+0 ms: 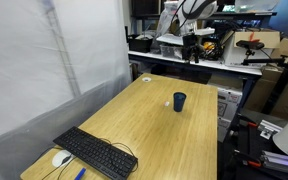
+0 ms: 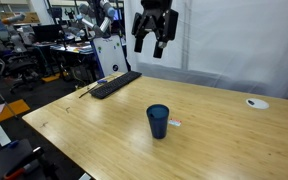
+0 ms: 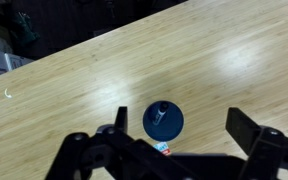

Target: Remove the marker from the cup and put it on the table

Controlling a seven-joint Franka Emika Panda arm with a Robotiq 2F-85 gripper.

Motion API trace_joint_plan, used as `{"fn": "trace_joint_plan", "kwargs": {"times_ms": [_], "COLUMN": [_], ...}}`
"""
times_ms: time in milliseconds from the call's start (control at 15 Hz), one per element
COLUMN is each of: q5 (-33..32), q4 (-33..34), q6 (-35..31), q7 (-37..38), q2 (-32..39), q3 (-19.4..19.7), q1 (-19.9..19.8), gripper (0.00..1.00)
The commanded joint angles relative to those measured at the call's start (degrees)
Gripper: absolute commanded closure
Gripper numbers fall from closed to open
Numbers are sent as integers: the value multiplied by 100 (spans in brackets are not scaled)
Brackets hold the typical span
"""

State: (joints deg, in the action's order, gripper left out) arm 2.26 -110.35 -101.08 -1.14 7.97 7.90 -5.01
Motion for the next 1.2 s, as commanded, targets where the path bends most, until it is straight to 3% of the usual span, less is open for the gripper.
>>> {"fn": "trace_joint_plan", "kwargs": {"times_ms": [0,600,1133], "q5": [-9,394,820], "q4": [11,373,1416], "q6": [12,-18,289], "q7": [4,23,163], "q2": [0,788,1948], "q3": [-66,-168,-165], "q1": [-66,-91,-345], "gripper": [0,0,0]}}
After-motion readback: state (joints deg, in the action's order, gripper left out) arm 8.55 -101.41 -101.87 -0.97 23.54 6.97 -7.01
